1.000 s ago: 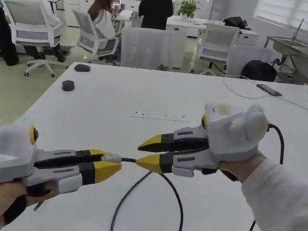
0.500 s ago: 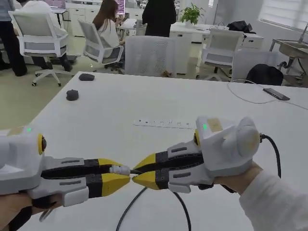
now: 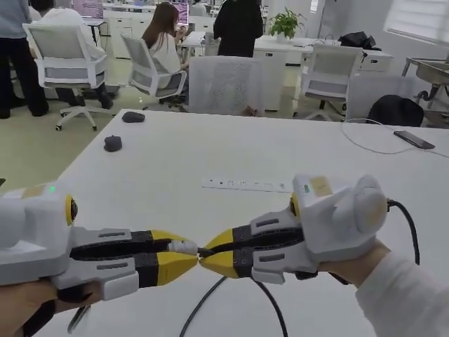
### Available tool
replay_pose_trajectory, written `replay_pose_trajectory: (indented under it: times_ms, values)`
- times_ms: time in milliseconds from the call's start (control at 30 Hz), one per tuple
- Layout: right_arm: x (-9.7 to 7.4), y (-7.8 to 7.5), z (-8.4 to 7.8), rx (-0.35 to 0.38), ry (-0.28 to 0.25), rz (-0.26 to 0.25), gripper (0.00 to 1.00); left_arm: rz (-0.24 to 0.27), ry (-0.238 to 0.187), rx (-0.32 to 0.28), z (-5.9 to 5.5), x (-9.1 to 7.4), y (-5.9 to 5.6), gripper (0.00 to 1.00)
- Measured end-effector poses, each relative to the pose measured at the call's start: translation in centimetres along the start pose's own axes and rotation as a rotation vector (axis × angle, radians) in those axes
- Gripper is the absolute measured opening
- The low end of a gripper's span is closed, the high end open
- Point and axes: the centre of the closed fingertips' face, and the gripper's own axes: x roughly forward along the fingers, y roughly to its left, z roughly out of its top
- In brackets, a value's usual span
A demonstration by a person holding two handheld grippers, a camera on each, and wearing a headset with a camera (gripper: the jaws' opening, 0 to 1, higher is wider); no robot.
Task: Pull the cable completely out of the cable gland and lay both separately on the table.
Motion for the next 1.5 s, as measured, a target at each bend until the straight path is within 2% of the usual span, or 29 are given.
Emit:
replay_pose_trajectory:
  times_ms: [200,400,567,800,1367,1500]
  values:
    - [-0.4,-0.9,-0.8,0.018,0.005,-0.022,0.02,0.031,-0.021,-0.01,0.7,-1.2,0.9,0.16]
    - [-1.2,-1.3,-2.8,0.035,0.044,-0.036,0.02,0.057,-0.022,-0.009,0.9,-2.2,1.3,0.16]
    - [-2.1,-1.2,-4.7,0.064,0.069,-0.047,0.02,0.076,-0.024,-0.013,0.9,-2.6,1.4,0.16]
    - [-2.6,-1.0,-6.3,0.103,0.086,-0.064,0.02,0.094,-0.037,-0.024,1.1,-3.0,1.6,0.16]
    - [-3.1,-0.5,-6.9,0.142,0.099,-0.069,0.03,0.099,-0.036,-0.022,0.8,-2.6,1.4,0.16]
    - [-3.4,-1.0,-6.4,0.125,0.079,-0.096,0.07,0.103,-0.051,-0.024,1.1,-2.5,1.6,0.16]
